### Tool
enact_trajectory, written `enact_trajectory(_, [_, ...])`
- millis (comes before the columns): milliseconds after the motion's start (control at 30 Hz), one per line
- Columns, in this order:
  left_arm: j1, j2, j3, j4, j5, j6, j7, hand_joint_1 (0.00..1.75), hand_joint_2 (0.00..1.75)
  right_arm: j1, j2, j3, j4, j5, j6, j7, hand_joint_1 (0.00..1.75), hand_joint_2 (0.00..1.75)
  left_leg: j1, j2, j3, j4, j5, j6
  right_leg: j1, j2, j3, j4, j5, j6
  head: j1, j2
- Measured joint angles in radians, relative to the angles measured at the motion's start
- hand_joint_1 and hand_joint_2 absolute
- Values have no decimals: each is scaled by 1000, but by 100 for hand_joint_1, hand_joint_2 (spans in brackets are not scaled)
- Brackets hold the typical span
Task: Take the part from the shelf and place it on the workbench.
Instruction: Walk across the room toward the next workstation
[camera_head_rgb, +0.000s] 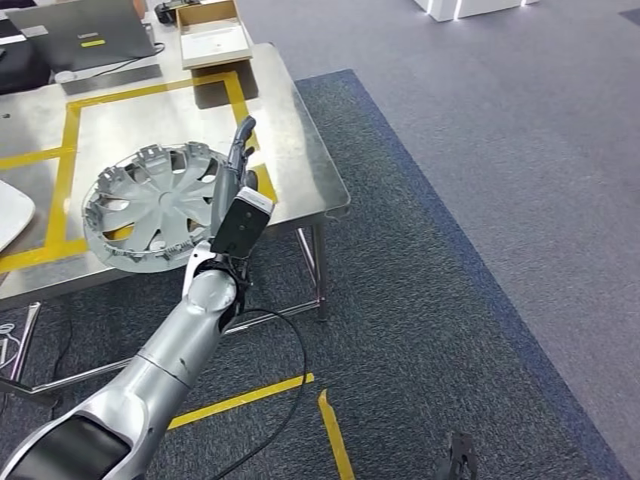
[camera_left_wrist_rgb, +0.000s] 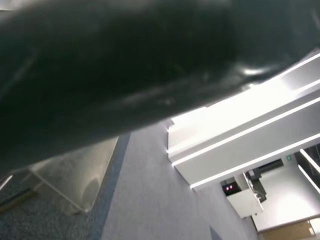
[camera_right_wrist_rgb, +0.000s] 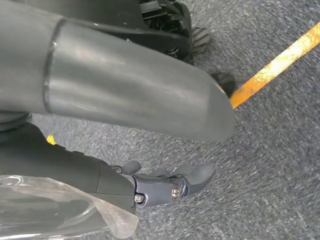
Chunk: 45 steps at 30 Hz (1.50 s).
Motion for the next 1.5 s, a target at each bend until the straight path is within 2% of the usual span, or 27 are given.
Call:
enact_trajectory(33, [2, 2, 0, 3, -3, 3, 3, 0, 0, 1, 0, 0, 0, 3, 0, 4, 0, 0, 0, -2, -18, 40, -9, 0, 1, 10, -1, 0, 0, -1, 0, 0])
enact_trajectory(67, [4, 5, 0, 6, -12, 15, 10, 0, 0, 4, 0, 1, 0, 16, 1, 11, 0, 0, 0, -4, -20, 44, 2, 2, 1, 20, -1, 1, 1, -1, 0, 0])
enact_trajectory(133, [28, 27, 7, -6, -33, 75, 27, 0, 0, 29, 0, 16, 0, 65, 10, -3, 0, 0, -1, -16, 30, -57, 67, 11, 2, 41, 1, 2, 1, 0, 1, 0])
enact_trajectory(200, [95, 78, 34, -60, -44, 122, 23, 0, 0, 87, 3, 47, -1, 117, 26, -64, 0, 0, -1, -47, 97, -183, 108, 21, 2, 63, 3, 3, 0, 2, 1, 0])
enact_trajectory(267, [178, 129, 87, -128, -58, 114, 9, 0, 0, 155, 5, 70, -1, 144, 37, -112, 0, 0, -3, -63, 123, -229, 105, 25, -2, 81, 0, 4, 1, 10, -1, 0])
enact_trajectory(300, [212, 146, 115, -157, -71, 107, 8, 0, 0, 186, 5, 78, -1, 154, 39, -119, 0, 0, -3, -59, 124, -236, 106, 27, -4, 87, -3, 2, 3, 16, -2, 0])
enact_trajectory(333, [240, 155, 138, -183, -89, 102, 11, 0, 0, 209, 6, 85, -1, 163, 41, -122, 0, 0, -1, -53, 124, -242, 110, 28, -4, 86, -8, 1, 2, 21, -2, 0])
enact_trajectory(400, [283, 162, 170, -232, -122, 100, 18, 0, 0, 230, 6, 100, -2, 179, 42, -131, 0, 0, 5, -39, 127, -257, 119, 34, 0, 55, -28, 32, -24, 30, 5, 0])
enact_trajectory(467, [324, 170, 196, -270, -141, 100, 25, 0, 0, 231, 7, 112, -6, 189, 46, -142, 0, 0, 6, -15, 128, -263, 123, 38, 1, 13, -79, 141, -86, 37, 13, 0])
enact_trajectory(533, [359, 178, 222, -296, -147, 98, 28, 0, 0, 232, 7, 120, -10, 193, 53, -150, 0, 0, 5, 10, 126, -262, 122, 40, -1, -4, -127, 255, -129, 44, 15, 0])
enact_trajectory(567, [371, 182, 231, -306, -150, 96, 29, 0, 0, 234, 6, 123, -13, 195, 57, -154, 0, 0, 5, 20, 126, -261, 121, 40, -3, -9, -130, 269, -127, 47, 16, 0])
enact_trajectory(600, [379, 184, 237, -315, -152, 93, 29, 0, 0, 237, 4, 125, -15, 197, 60, -158, 0, 0, 6, 28, 126, -260, 121, 39, -4, -13, -111, 243, -108, 48, 16, 0])
enact_trajectory(667, [388, 187, 246, -331, -156, 87, 28, 0, 0, 238, -1, 130, -18, 201, 67, -166, 0, 0, 5, 41, 126, -256, 118, 33, -3, -43, -33, 110, -54, 47, 17, 0])
enact_trajectory(733, [395, 191, 255, -346, -157, 85, 28, 0, 0, 233, -6, 134, -20, 205, 72, -171, 0, 0, -1, 54, 126, -249, 113, 23, 2, -71, 25, 9, -31, 35, 21, 0])
enact_trajectory(767, [397, 194, 258, -352, -157, 84, 28, 0, 0, 231, -7, 135, -20, 206, 73, -172, 0, 0, -4, 61, 125, -246, 112, 19, 5, -75, 32, -4, -33, 29, 22, 0])
enact_trajectory(833, [401, 197, 260, -363, -158, 83, 28, 0, 0, 230, -9, 136, -20, 208, 73, -172, 0, 0, -3, 73, 126, -244, 110, 9, 6, -57, 31, -4, -29, 15, 22, 0])
enact_trajectory(900, [405, 201, 262, -372, -159, 80, 28, 0, 0, 231, -11, 137, -20, 211, 72, -170, 0, 0, 2, 52, 117, -215, 83, -1, 3, -41, 30, -6, -24, 3, 20, 0])
enact_trajectory(1000, [421, 211, 266, -378, -160, 76, 27, 0, 0, 228, -13, 138, -20, 215, 72, -162, 0, 0, 5, 4, 49, -40, -13, -9, 2, -11, 30, -7, -21, -8, 16, 0])
enact_trajectory(1033, [429, 215, 266, -378, -160, 74, 27, 0, 0, 227, -13, 139, -20, 216, 73, -157, 0, 0, 5, -1, 27, 15, -33, -9, 2, 1, 30, -7, -21, -9, 16, 0])
enact_trajectory(1067, [435, 218, 267, -379, -160, 73, 27, 0, 0, 228, -14, 139, -20, 218, 74, -151, 0, 0, 5, -4, 16, 41, -35, -7, 3, 13, 30, -7, -20, -9, 15, 0])
enact_trajectory(1133, [440, 221, 267, -383, -161, 71, 27, 0, 0, 230, -17, 139, -20, 220, 76, -138, 0, 0, 5, -10, 43, -22, 17, -1, 3, 35, 30, -4, -20, -9, 15, 0])
enact_trajectory(1200, [441, 224, 267, -388, -162, 70, 27, 0, 0, 229, -18, 139, -20, 222, 81, -126, 0, 0, 7, -42, 102, -153, 80, 7, 4, 54, 28, 0, -20, -5, 16, 0])
enact_trajectory(1267, [444, 228, 268, -394, -164, 68, 27, 0, 0, 227, -20, 140, -20, 224, 85, -113, 0, 0, 7, -67, 131, -223, 97, 12, 3, 71, 20, 4, -18, 4, 16, 0])
enact_trajectory(1333, [446, 229, 268, -398, -165, 66, 27, 0, 0, 229, -24, 140, -20, 225, 89, -100, 0, 0, 6, -60, 131, -231, 96, 17, 1, 84, 13, 1, -13, 17, 16, 0])
enact_trajectory(1400, [447, 228, 268, -404, -166, 62, 27, 0, 0, 232, -29, 139, -20, 226, 91, -89, 0, 0, 9, -42, 133, -240, 102, 27, 3, 66, -3, 19, -27, 28, 19, 0])
enact_trajectory(1433, [448, 229, 268, -406, -167, 61, 27, 0, 0, 232, -31, 139, -20, 226, 92, -84, 0, 0, 12, -32, 133, -244, 105, 33, 4, 47, -22, 54, -50, 33, 23, 0])
enact_trajectory(1500, [454, 231, 269, -409, -168, 57, 27, 0, 0, 229, -34, 139, -19, 227, 94, -76, 0, 0, 10, -10, 132, -245, 106, 37, 2, 7, -81, 179, -113, 40, 28, 0])
